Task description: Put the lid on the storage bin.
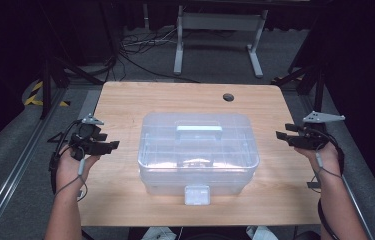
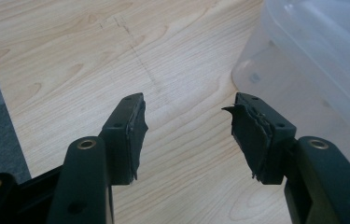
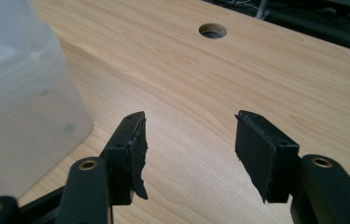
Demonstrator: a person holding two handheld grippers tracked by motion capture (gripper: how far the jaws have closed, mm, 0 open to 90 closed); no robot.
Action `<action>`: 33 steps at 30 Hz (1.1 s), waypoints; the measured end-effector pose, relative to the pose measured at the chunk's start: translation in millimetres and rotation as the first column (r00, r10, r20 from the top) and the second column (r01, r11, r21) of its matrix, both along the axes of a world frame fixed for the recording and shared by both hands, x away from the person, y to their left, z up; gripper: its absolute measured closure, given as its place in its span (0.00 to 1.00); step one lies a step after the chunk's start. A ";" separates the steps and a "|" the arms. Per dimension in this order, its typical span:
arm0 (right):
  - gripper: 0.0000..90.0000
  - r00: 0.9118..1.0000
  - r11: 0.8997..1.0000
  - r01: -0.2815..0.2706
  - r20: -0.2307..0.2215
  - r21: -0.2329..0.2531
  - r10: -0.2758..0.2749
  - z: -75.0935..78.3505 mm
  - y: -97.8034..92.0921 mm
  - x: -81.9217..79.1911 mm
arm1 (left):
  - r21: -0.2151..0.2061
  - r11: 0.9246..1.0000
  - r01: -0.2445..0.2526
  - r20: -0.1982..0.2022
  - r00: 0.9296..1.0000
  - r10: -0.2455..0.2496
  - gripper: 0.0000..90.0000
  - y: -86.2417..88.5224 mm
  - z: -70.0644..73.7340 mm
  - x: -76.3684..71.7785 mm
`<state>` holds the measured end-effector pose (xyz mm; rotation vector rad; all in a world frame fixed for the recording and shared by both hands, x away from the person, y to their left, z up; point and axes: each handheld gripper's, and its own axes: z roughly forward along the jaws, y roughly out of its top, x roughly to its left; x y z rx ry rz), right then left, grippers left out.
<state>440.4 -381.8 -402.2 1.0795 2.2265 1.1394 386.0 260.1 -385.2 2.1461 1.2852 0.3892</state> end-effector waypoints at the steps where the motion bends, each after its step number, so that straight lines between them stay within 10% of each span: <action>1: 0.49 1.000 1.000 0.001 -0.003 -0.005 -0.001 -2.9 -0.1 1.3 | 0.000 1.000 0.000 0.000 1.000 0.000 0.50 0.0 0.0 0.0; 33: 0.43 0.997 0.994 -0.032 -0.076 -0.108 0.024 -70.6 15.7 15.1 | 0.058 0.998 0.003 -0.038 0.999 -0.001 0.49 0.7 -29.7 13.1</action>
